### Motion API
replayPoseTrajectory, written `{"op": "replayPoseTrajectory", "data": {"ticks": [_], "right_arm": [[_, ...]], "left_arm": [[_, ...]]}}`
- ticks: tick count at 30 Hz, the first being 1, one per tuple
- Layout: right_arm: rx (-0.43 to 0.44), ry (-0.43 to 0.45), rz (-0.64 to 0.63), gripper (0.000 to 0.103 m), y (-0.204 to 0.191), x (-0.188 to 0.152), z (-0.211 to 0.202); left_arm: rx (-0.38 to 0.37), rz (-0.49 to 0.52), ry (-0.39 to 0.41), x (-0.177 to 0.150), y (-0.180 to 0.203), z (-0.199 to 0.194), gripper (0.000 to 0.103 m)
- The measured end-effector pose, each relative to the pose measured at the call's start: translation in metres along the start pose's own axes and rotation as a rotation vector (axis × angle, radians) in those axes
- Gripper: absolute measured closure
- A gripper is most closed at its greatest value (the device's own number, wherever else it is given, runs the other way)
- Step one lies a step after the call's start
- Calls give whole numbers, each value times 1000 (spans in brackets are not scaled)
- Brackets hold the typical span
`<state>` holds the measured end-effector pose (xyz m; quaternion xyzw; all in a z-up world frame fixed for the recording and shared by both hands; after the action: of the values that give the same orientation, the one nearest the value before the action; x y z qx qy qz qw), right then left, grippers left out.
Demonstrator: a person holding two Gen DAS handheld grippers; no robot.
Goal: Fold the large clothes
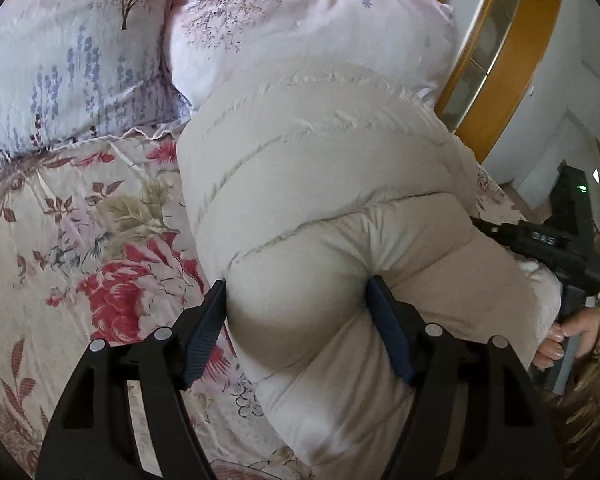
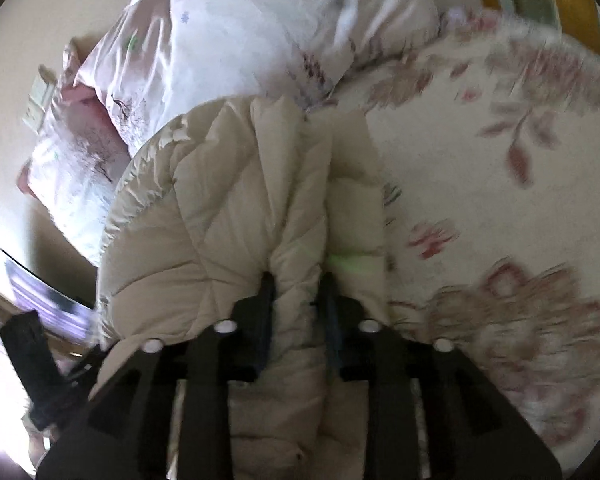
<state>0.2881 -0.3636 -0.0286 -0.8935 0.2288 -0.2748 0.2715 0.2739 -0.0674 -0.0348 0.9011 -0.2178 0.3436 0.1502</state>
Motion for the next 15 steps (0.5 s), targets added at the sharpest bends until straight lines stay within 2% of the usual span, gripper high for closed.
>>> {"op": "replayPoseTrajectory", "data": {"ticks": [2, 3, 5, 7, 9, 12, 15], "right_arm": [[-17, 80, -37, 66, -4, 3, -23], [11, 128, -58, 66, -9, 4, -41], [74, 163, -100, 66, -20, -1, -63], [119, 158, -184, 66, -35, -15, -76], [114, 116, -267, 66, -45, -33, -74], [44, 61, -332, 68, -43, -52, -57], [-42, 30, -336, 71, -28, -60, -38]], "left_arm": [[0, -4, 3, 0, -1, -2, 30], [0, -6, 4, 0, -2, -3, 30], [-2, -9, 5, 0, -1, -3, 29], [-4, -11, 6, 0, 0, -4, 29], [-6, -14, 7, 0, 0, -4, 29], [-8, -19, 7, -2, 1, -4, 28], [-18, -25, 8, -2, 0, -2, 27]]}}
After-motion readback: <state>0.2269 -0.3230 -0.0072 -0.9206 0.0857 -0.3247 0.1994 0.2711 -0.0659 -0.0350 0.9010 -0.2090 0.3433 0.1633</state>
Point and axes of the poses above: each gripper's, at about its wrist camera, not at the fingertips, and z roughly the way its jaws point, y to its right, x to its top, the point moved 6 cm from there along z, roughly the way its jaws point, and after that the axes turned 12 degrees about z, right-handed, at the moved point
